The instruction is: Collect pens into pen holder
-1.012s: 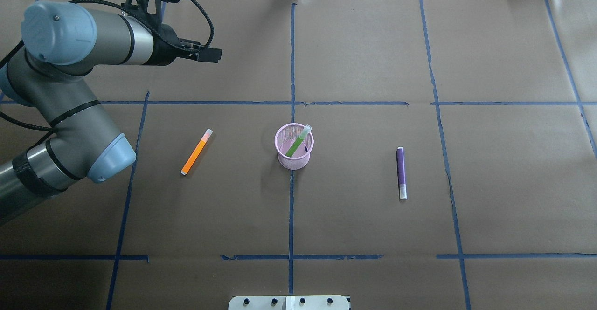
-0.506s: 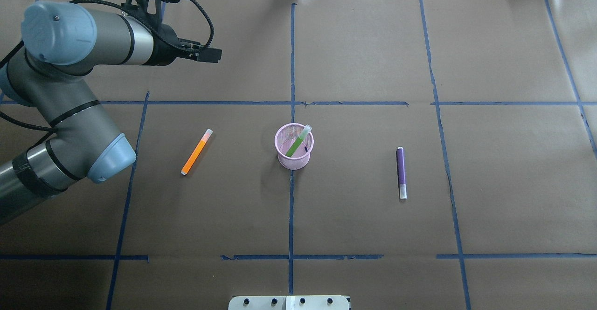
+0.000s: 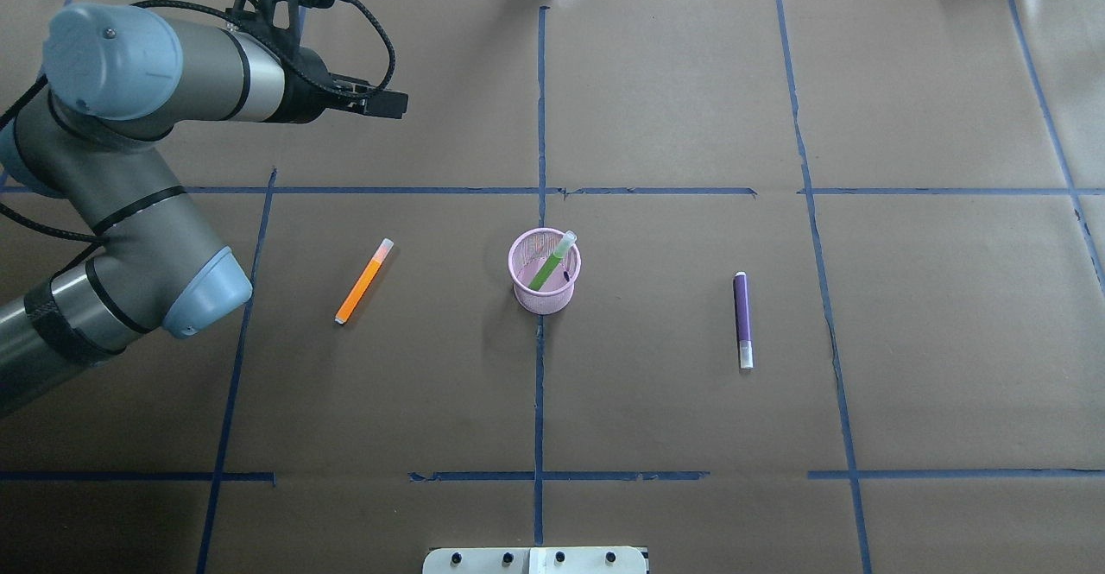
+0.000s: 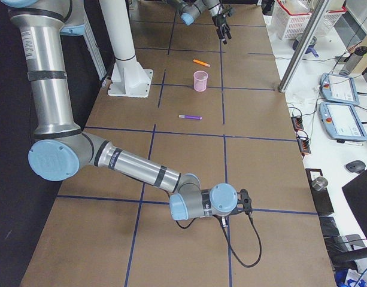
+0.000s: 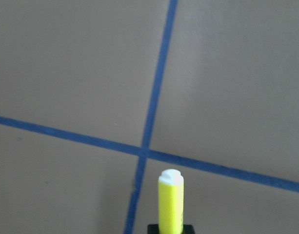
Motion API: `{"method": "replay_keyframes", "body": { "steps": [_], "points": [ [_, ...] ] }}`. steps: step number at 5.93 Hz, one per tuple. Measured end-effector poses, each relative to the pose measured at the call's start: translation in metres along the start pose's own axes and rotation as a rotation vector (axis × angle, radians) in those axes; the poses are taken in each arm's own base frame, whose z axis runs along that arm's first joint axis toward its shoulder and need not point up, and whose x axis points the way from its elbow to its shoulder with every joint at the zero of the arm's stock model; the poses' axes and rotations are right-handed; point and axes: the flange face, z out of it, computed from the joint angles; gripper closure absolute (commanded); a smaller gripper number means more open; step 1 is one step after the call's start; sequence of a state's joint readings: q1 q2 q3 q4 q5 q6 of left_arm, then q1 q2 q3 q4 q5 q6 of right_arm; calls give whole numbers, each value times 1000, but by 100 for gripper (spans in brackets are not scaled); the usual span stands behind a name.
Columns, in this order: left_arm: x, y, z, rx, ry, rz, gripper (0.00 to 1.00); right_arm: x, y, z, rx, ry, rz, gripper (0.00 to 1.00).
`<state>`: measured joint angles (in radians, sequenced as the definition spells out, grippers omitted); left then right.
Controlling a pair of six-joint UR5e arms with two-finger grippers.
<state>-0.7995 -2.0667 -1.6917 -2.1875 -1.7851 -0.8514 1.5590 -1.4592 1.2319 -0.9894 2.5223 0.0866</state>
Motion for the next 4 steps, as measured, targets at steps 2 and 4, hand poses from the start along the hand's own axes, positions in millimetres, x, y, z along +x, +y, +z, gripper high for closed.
{"method": "replay_keyframes", "body": {
  "steps": [2, 4],
  "points": [
    [-8, 10, 7, -55, -25, -11, 0, -108, -50, -72, 155, -32, -50, 100],
    [-19, 21, 12, -145, -37, -32, 0, -234, -88, -124, 286, -75, -42, 100]
  ]
}}
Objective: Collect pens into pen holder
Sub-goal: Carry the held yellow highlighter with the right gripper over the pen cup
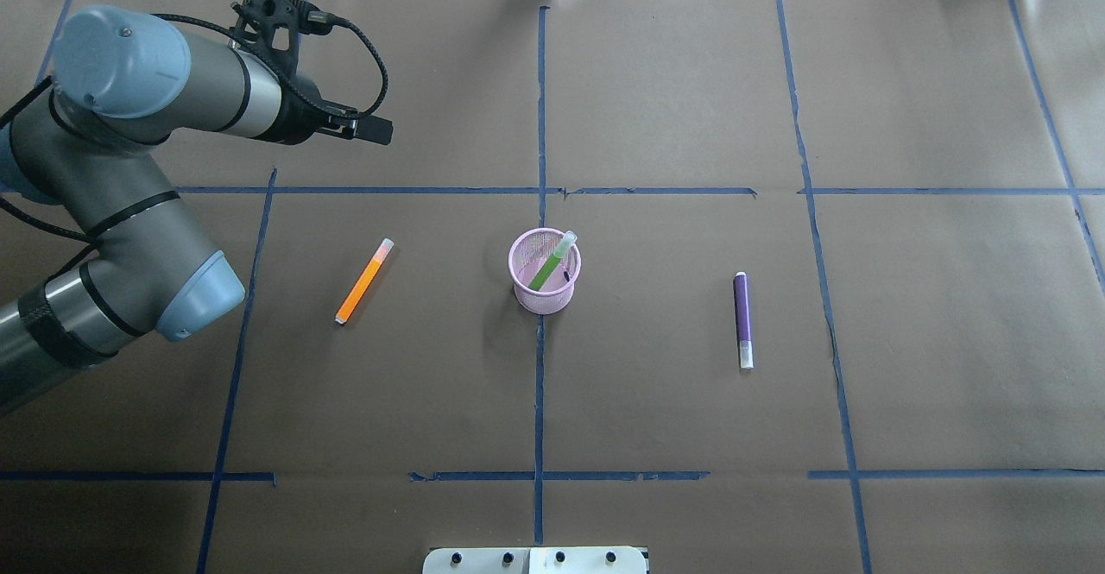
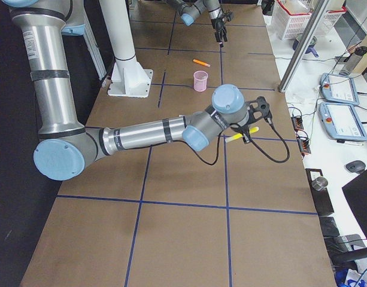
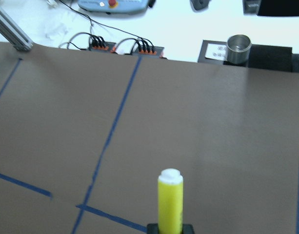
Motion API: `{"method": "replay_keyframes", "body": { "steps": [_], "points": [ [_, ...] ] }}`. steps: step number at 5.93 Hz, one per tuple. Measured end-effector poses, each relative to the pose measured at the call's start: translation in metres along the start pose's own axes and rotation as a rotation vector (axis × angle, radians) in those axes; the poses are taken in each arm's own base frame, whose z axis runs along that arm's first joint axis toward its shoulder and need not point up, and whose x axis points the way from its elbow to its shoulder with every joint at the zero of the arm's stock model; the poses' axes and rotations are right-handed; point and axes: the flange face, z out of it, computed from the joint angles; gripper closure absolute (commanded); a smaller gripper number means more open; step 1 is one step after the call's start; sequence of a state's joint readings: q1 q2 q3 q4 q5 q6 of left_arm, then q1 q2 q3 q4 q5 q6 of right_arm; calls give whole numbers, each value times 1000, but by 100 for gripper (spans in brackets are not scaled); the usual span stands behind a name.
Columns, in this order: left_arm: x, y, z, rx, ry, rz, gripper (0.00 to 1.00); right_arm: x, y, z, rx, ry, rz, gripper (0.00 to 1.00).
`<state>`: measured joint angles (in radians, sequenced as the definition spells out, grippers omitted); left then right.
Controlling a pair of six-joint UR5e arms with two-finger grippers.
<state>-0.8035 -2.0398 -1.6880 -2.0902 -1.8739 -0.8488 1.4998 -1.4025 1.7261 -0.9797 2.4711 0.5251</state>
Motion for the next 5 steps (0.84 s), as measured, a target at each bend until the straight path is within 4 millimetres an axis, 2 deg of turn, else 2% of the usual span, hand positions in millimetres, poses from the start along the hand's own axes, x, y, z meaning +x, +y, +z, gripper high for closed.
{"method": "replay_keyframes", "body": {
  "steps": [1, 2, 3, 4, 5],
  "points": [
    [-9, 7, 3, -23, -7, -7, 0, -84, -13, 12, 74, 2, 33, 100],
    [-14, 13, 5, -46, -3, -12, 0, -164, -7, 34, 154, -13, 55, 100],
    [-16, 16, 5, -65, 7, -14, 0, -230, 10, 63, 236, -44, 48, 100],
    [-16, 18, 5, -75, 14, -15, 0, -286, 38, 97, 315, -64, 29, 100],
    [-16, 19, 5, -83, 20, -16, 0, -340, 79, 131, 383, -76, 11, 100]
  ]
}}
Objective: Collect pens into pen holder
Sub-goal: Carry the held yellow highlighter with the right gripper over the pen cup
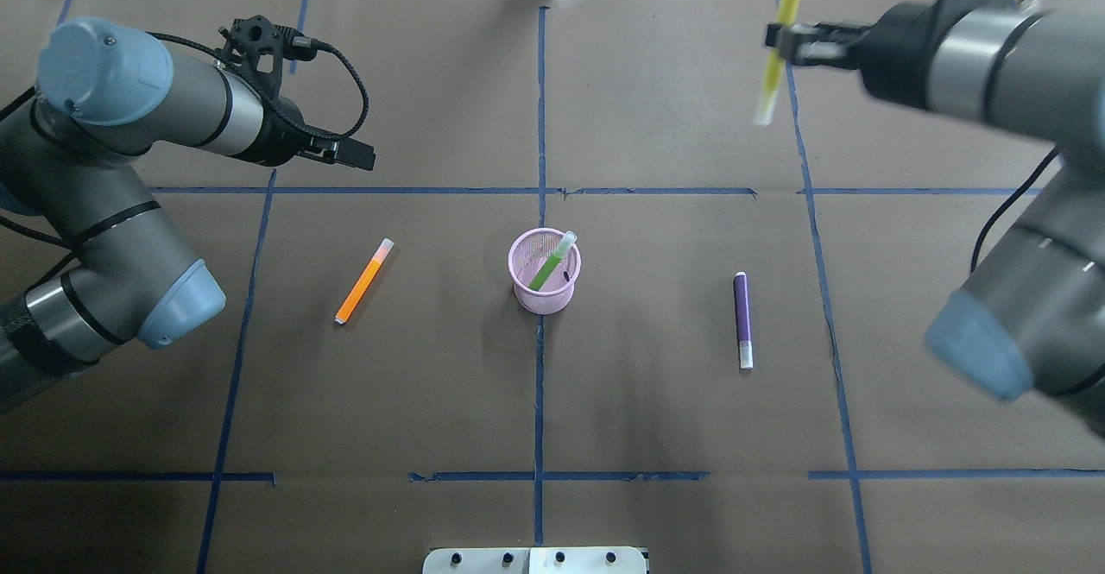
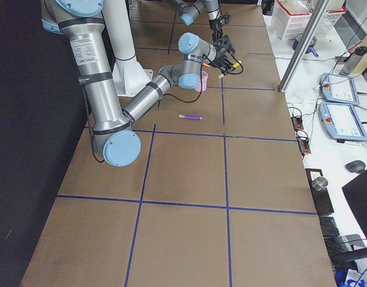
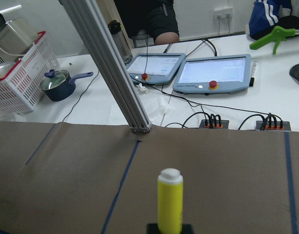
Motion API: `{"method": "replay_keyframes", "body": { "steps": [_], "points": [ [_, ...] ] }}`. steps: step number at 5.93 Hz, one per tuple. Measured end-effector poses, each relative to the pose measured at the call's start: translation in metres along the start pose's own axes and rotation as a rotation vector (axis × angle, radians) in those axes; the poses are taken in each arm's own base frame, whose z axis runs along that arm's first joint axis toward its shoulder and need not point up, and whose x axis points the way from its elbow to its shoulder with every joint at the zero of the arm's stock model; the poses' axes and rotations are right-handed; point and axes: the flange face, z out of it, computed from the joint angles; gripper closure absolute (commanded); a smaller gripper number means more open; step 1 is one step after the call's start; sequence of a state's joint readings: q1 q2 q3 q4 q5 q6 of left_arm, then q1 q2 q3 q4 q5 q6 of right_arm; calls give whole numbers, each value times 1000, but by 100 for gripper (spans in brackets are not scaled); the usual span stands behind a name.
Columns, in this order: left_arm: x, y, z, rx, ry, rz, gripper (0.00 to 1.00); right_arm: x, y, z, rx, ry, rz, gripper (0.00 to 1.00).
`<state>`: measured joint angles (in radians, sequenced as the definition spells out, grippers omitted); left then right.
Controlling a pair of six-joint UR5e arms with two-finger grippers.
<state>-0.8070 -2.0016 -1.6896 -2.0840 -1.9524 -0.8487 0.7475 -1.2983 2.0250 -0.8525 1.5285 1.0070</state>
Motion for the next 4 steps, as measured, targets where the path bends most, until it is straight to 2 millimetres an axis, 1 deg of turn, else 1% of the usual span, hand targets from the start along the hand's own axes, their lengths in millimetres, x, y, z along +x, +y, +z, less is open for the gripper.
{"method": "replay_keyframes", "body": {
  "steps": [1, 2, 3, 4],
  "points": [
    [-1, 1, 0, -8, 4, -2, 0, -46, 49, 12, 42, -26, -12, 100],
    [-4, 5, 1, -18, 7, -4, 0, -86, 84, 19, 78, -45, -15, 100],
    [-10, 10, 1, -25, 5, -7, 0, -119, 107, 26, 121, -43, -15, 100],
    [-15, 14, 2, -31, 0, -12, 0, -140, 118, 37, 152, -36, -26, 100]
  ]
}}
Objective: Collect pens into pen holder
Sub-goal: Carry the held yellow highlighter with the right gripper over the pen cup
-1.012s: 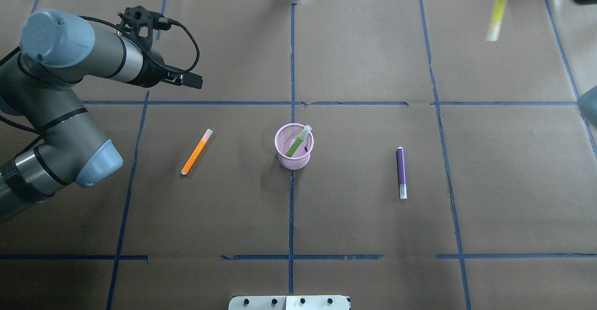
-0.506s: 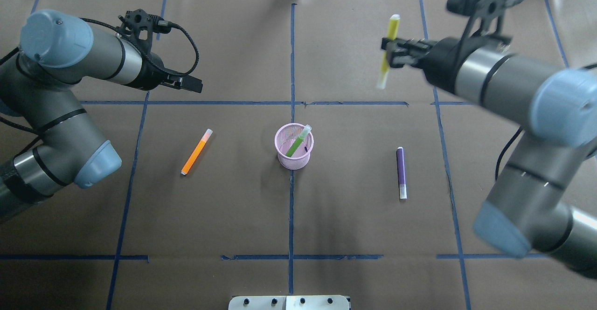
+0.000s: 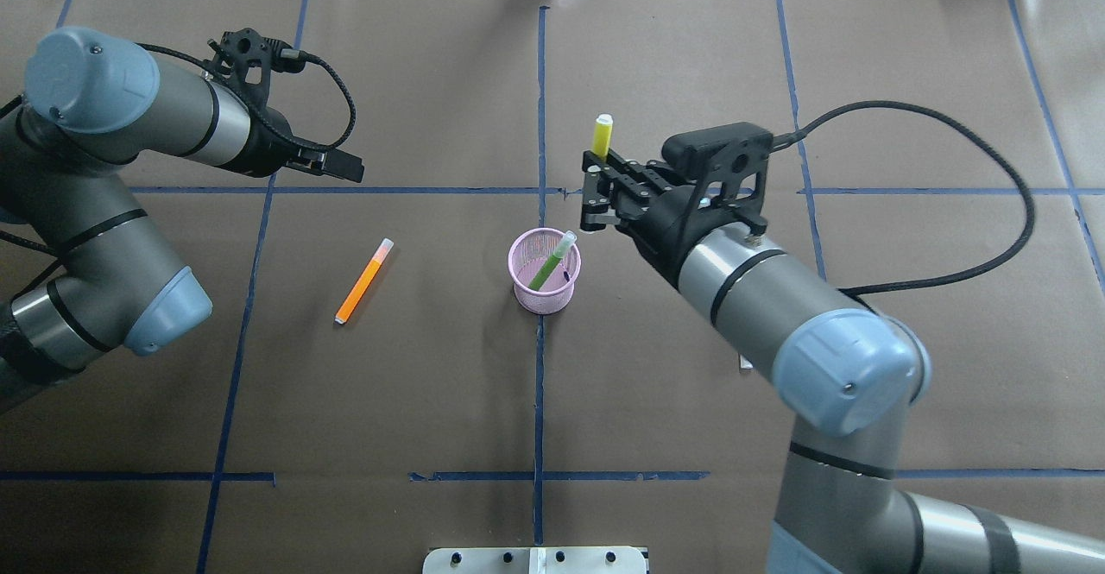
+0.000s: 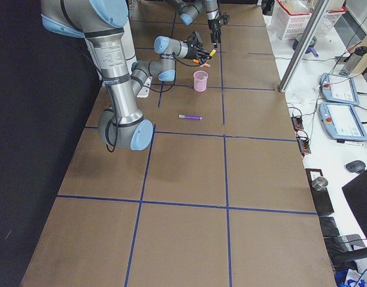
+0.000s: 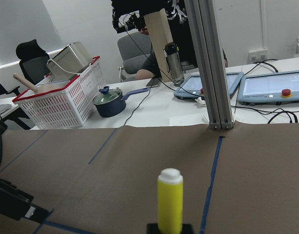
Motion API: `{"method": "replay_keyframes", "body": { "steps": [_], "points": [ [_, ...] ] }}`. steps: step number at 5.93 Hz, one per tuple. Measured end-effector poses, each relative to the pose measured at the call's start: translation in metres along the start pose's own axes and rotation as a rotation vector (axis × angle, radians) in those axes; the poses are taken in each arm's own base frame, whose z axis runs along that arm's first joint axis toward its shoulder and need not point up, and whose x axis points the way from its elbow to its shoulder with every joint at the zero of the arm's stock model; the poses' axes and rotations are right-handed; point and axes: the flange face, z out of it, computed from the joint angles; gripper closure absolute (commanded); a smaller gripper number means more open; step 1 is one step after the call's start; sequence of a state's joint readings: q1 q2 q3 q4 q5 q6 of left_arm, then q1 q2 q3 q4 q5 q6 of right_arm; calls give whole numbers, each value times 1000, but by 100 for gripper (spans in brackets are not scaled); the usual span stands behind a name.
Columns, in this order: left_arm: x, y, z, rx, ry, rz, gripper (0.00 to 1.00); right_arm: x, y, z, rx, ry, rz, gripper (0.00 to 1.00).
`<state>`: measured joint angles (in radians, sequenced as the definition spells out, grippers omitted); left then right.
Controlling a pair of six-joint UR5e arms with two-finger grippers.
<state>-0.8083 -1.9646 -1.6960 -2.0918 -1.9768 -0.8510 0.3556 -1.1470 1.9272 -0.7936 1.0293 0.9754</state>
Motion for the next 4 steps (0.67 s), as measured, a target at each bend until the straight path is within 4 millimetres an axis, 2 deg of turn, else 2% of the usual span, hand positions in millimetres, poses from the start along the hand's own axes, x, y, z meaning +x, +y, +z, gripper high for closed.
{"method": "replay_keyframes", "body": {
  "steps": [3, 4],
  "points": [
    [-7, 4, 4, -11, -10, -7, 0, -30, 32, 61, 36, 28, -79, 100],
    [-9, 5, 5, -14, -12, -8, 0, -34, 40, 69, 28, 30, -128, 100]
  ]
}}
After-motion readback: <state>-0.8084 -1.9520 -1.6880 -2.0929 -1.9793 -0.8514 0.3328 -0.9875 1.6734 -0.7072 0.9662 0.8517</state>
